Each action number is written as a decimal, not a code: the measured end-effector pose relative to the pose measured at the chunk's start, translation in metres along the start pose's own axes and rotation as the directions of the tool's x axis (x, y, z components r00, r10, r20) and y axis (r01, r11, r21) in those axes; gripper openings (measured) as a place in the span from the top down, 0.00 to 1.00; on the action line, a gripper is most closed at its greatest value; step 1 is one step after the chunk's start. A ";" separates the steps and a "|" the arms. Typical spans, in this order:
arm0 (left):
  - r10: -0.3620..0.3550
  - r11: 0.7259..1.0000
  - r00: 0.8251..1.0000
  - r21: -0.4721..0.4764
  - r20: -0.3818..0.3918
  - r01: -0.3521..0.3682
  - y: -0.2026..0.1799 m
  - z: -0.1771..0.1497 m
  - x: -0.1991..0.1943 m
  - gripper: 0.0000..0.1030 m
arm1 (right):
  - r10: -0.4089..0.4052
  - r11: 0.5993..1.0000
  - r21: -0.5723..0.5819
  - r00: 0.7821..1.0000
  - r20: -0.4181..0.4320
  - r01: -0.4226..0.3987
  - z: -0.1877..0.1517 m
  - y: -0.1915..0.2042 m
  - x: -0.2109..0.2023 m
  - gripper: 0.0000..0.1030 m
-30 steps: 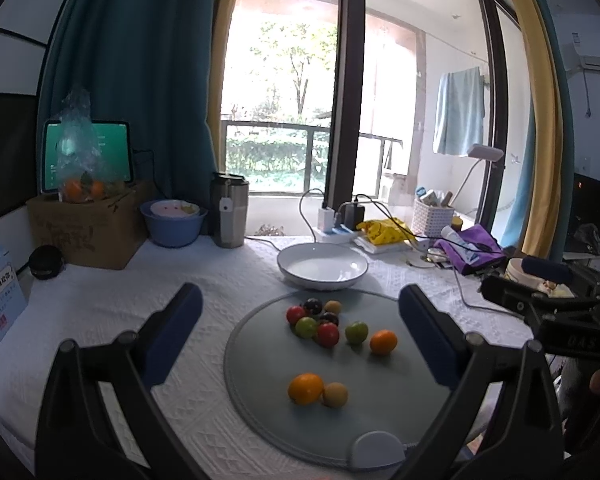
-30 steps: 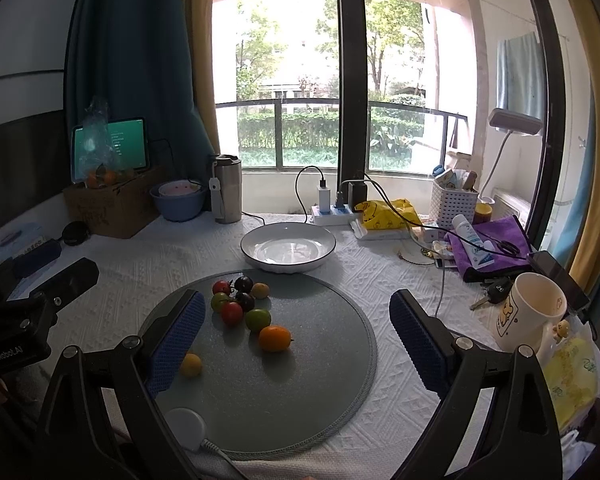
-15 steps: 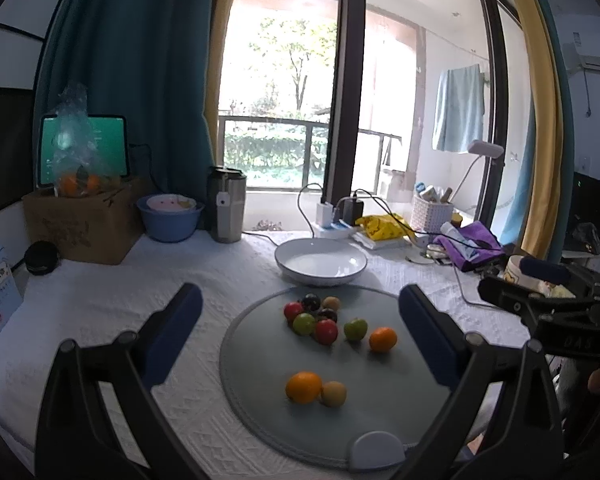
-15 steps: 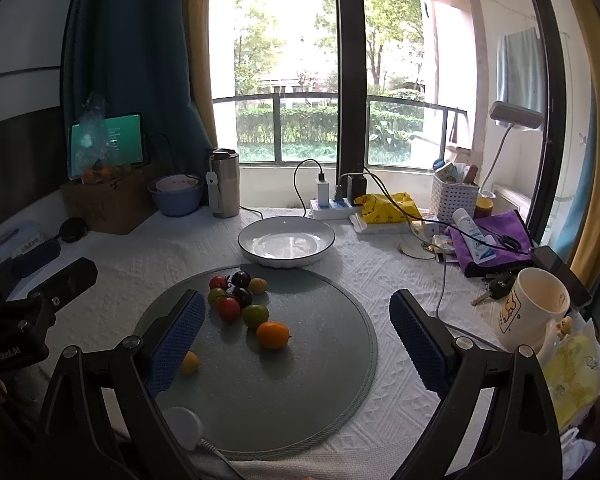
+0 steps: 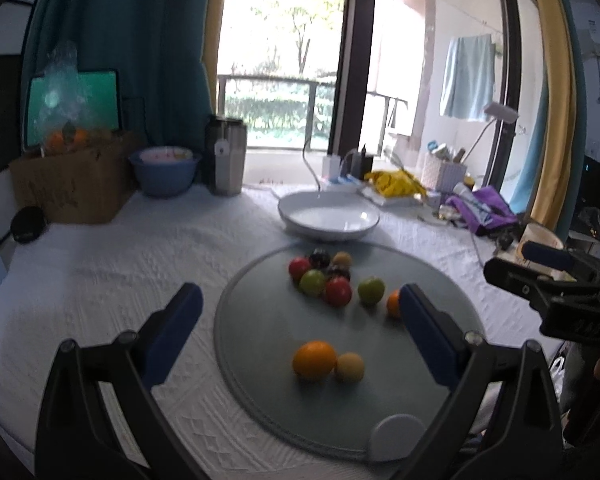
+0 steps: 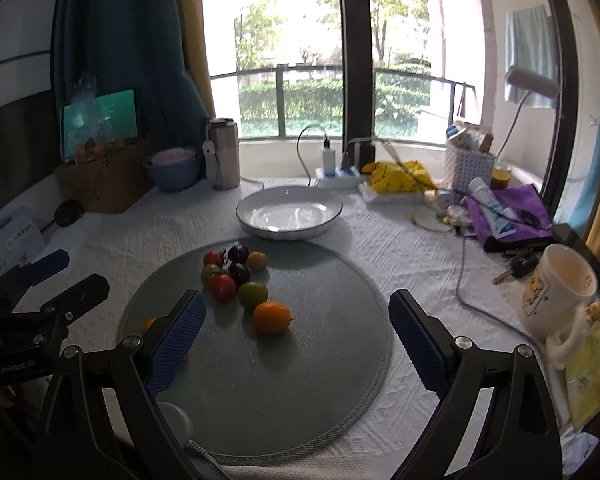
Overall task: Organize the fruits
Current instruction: 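Grasp the large orange with the left tool while the right tool grasps another orange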
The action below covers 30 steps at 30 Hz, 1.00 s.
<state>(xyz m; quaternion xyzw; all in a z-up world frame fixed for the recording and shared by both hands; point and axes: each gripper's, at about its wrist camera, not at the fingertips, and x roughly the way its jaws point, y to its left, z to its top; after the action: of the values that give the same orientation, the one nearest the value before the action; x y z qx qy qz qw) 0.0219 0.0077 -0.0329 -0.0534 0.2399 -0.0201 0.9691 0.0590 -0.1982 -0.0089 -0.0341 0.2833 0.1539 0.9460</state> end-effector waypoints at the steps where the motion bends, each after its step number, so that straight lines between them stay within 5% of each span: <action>1: 0.005 1.000 1.000 0.002 -0.017 -0.005 0.001 -0.002 0.005 0.04 | 0.004 1.000 0.000 1.000 -0.010 -0.004 -0.001 0.000 0.004 0.13; 4: 0.005 1.000 0.997 0.001 -0.076 -0.005 0.003 -0.010 0.021 0.04 | 0.015 1.000 0.001 0.999 -0.052 -0.015 -0.007 0.000 0.019 0.19; 15: -0.034 0.999 0.968 -0.020 -0.247 0.030 0.011 -0.028 0.065 0.33 | 0.069 0.998 0.020 0.981 -0.182 -0.066 -0.019 0.000 0.067 0.37; 20: -0.060 0.998 0.957 -0.036 -0.283 0.052 0.010 -0.033 0.073 0.35 | 0.096 0.995 0.031 0.972 -0.214 -0.091 -0.020 0.000 0.081 0.43; 25: -0.088 0.996 0.946 -0.054 -0.312 0.075 0.008 -0.035 0.079 0.38 | 0.119 0.993 0.038 0.965 -0.233 -0.113 -0.021 0.000 0.093 0.44; 30: -0.116 0.992 0.928 -0.079 -0.355 0.094 0.008 -0.036 0.085 0.53 | 0.135 0.991 0.036 0.960 -0.246 -0.130 -0.018 0.002 0.104 0.44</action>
<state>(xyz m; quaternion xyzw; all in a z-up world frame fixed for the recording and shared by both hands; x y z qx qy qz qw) 0.0805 0.0064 -0.1053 -0.0911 0.4101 -0.0740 0.9044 0.1311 -0.1708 -0.0810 -0.0247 0.4022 0.2086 0.8911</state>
